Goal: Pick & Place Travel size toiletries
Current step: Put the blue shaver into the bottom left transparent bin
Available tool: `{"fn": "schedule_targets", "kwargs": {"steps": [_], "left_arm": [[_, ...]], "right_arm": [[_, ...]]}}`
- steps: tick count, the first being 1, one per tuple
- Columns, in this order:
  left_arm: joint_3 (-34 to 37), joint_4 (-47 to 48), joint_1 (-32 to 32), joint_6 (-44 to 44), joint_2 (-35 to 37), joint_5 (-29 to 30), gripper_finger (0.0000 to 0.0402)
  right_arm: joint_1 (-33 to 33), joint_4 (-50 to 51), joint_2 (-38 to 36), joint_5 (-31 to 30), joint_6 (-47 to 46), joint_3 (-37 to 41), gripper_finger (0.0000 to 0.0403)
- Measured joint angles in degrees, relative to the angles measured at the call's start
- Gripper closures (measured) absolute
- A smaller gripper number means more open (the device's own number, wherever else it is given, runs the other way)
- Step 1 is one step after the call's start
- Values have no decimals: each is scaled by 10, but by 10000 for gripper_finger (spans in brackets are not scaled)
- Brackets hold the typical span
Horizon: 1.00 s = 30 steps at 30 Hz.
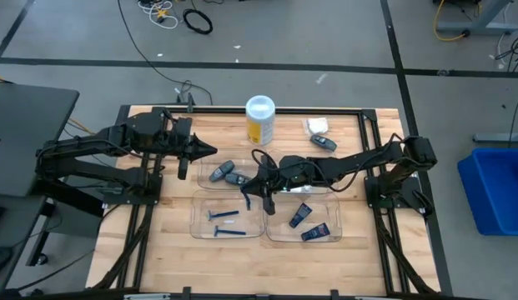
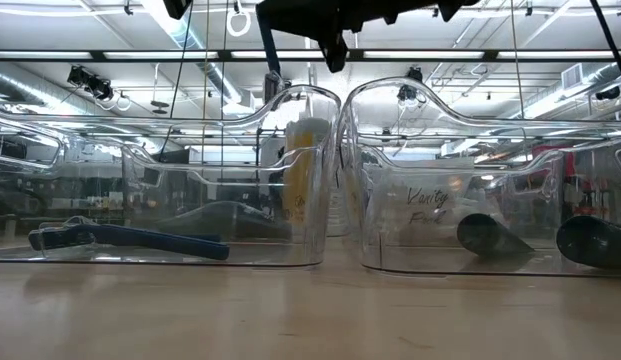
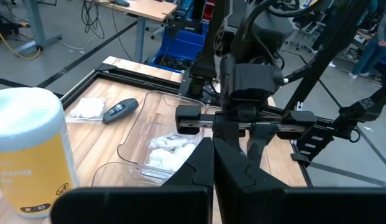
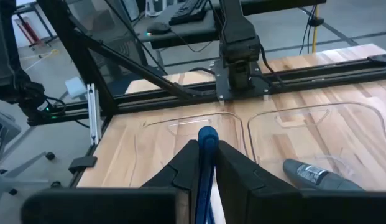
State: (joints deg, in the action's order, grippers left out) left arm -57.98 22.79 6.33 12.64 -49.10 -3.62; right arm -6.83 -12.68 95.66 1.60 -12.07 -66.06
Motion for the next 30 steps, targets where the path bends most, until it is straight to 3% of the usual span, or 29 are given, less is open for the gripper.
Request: {"fn": "schedule_targets", "kwargs": {"steps": [17, 30], "left_arm": [[0, -2, 0, -11, 0, 0, 400], [0, -2, 0, -11, 0, -1, 400]], "right_arm": [[-5, -12, 76, 1, 5, -22, 355], [-6, -7, 80, 2, 3, -22, 353]]}}
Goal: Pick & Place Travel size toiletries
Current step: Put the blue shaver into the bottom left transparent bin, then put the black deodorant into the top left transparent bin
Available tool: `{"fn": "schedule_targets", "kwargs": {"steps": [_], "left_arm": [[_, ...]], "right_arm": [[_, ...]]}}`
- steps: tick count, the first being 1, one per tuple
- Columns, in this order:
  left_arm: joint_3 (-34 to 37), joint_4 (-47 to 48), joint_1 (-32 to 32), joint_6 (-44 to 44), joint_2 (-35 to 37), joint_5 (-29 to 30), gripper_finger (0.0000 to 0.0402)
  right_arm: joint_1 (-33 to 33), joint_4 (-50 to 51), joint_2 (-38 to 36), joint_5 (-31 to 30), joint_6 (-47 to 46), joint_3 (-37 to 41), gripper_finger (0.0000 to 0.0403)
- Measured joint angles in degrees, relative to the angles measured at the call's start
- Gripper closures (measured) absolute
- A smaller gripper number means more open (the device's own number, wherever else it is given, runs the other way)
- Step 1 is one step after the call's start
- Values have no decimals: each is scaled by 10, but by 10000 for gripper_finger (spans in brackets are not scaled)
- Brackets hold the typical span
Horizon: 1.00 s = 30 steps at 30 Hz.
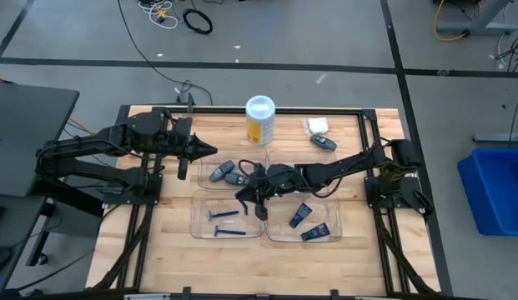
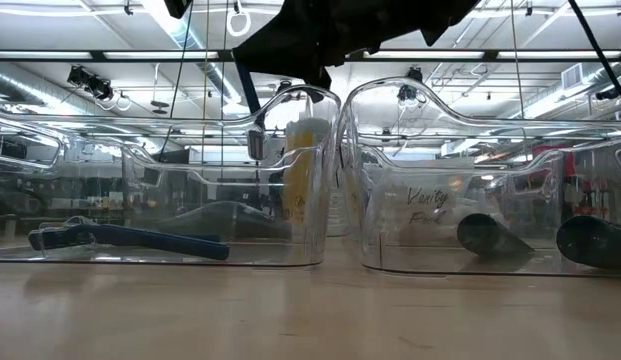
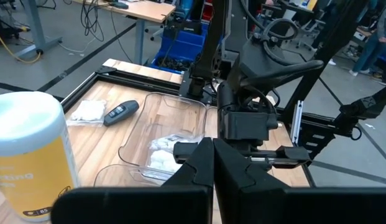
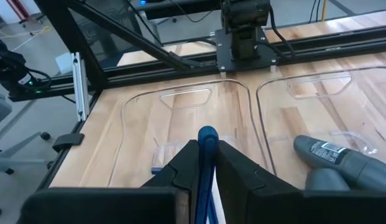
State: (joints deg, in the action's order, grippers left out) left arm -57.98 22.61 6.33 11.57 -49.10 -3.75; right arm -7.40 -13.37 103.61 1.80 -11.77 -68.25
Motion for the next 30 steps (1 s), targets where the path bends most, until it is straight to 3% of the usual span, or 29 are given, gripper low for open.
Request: {"fn": "schedule_targets", "kwargs": {"steps": [5, 18, 30], "left_arm": [[0, 0, 0, 0, 0, 0, 399], [0, 0, 0, 1, 0, 0, 399], [0, 0, 0, 1, 0, 0, 399]], "right_arm": [[-2, 1, 0, 26, -15, 0, 341], [-1, 11, 0, 31, -49, 0, 244], [-1, 12, -2, 40, -59, 1, 237]]}}
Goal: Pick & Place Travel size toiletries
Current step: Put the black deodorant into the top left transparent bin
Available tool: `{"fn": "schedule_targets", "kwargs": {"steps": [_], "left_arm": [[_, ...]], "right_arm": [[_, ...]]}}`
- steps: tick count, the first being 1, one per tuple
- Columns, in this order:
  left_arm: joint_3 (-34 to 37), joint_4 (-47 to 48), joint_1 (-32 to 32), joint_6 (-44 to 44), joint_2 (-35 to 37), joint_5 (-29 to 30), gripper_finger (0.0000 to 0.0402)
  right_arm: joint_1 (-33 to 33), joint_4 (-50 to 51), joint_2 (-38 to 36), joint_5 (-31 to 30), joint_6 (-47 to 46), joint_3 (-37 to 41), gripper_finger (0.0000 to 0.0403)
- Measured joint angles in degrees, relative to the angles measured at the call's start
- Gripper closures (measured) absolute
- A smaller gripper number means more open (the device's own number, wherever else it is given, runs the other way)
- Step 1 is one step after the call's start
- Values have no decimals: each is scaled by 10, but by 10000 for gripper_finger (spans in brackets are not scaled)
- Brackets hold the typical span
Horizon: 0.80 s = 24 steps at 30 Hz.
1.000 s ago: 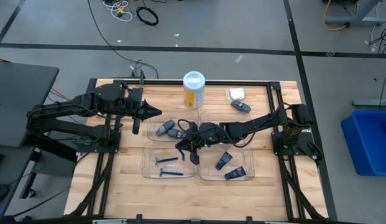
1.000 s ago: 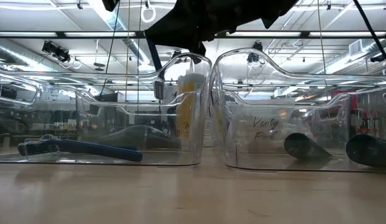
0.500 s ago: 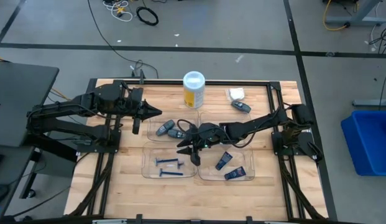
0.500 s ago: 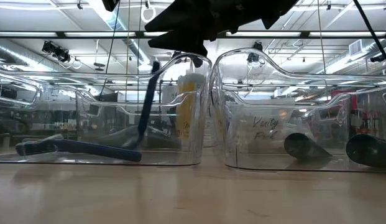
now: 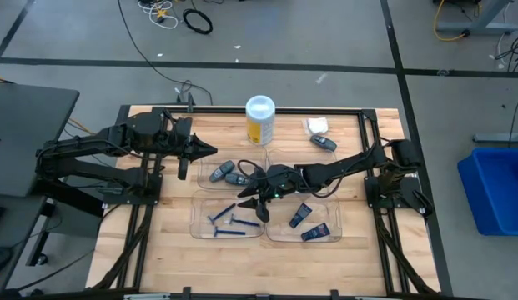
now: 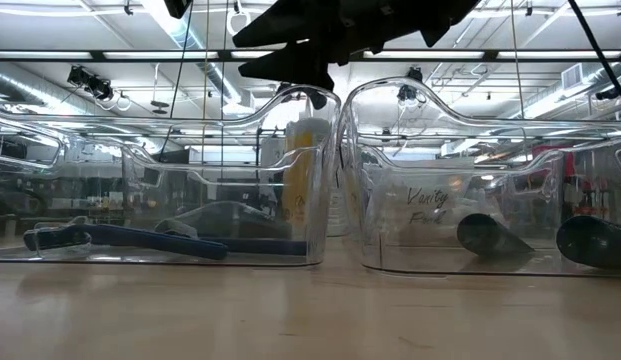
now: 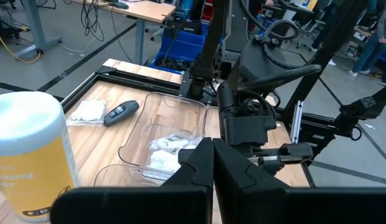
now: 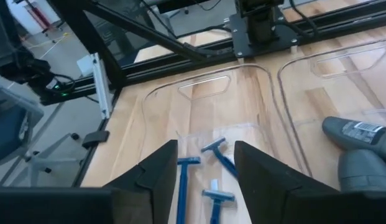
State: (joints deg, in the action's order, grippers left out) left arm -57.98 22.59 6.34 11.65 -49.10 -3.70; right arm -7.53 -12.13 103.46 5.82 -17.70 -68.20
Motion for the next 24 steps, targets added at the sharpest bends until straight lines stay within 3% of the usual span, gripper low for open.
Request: {"fn": "schedule_targets", "kwargs": {"steps": [12, 18, 24], "left_arm": [[0, 0, 0, -13, 0, -2, 398], [0, 0, 0, -14, 0, 3, 396], [0, 0, 0, -26, 0, 6, 395]], "right_arm": [[12, 47, -64, 2, 48, 0, 294], [29, 128, -118, -57, 77, 0, 325], [56, 193, -166, -77, 96, 0, 342]]}}
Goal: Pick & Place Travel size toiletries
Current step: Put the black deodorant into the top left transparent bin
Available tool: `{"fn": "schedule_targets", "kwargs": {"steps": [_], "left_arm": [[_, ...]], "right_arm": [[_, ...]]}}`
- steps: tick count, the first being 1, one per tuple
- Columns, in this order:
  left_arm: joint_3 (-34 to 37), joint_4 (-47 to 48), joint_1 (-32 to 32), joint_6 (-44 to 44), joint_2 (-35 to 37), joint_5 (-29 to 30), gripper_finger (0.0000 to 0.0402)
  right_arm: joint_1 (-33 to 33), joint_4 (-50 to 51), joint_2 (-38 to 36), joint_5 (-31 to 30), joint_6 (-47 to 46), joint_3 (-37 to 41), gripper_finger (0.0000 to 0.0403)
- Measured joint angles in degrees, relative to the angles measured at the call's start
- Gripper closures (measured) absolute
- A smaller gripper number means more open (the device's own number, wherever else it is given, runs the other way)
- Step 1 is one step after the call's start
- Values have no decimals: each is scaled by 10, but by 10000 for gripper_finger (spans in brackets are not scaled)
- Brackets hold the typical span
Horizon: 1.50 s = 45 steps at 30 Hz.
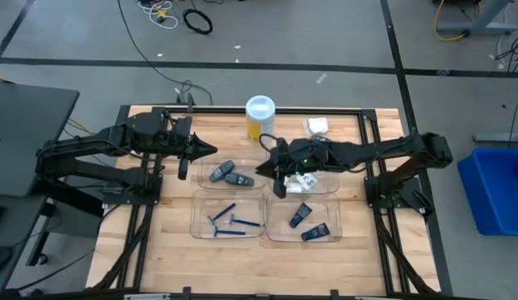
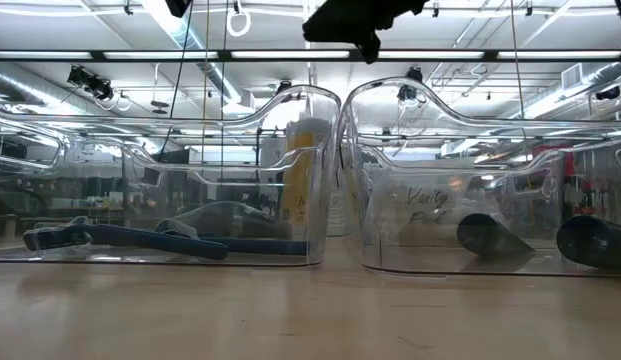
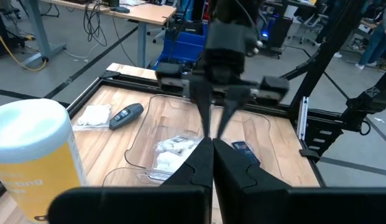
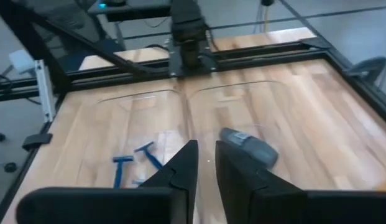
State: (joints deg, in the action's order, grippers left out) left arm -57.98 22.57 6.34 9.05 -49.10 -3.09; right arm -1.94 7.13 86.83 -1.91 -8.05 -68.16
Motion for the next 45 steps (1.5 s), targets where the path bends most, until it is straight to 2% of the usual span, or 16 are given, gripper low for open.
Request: {"fn": "schedule_targets", "kwargs": {"steps": [10, 19, 28, 38, 45], "left_arm": [[0, 0, 0, 4, 0, 25, 396], [0, 0, 0, 4, 0, 25, 397], [0, 0, 0, 4, 0, 56, 384], [0, 0, 0, 10, 0, 105, 395], [0, 5, 0, 12, 0, 140, 382]], "right_arm": [[70, 67, -44, 0, 0, 0, 354], [155, 174, -44, 0, -10, 0, 359], [237, 259, -44, 0, 21, 0, 359], [309, 289, -44, 0, 134, 0, 355], [335, 349, -44, 5, 276, 0, 317]]}}
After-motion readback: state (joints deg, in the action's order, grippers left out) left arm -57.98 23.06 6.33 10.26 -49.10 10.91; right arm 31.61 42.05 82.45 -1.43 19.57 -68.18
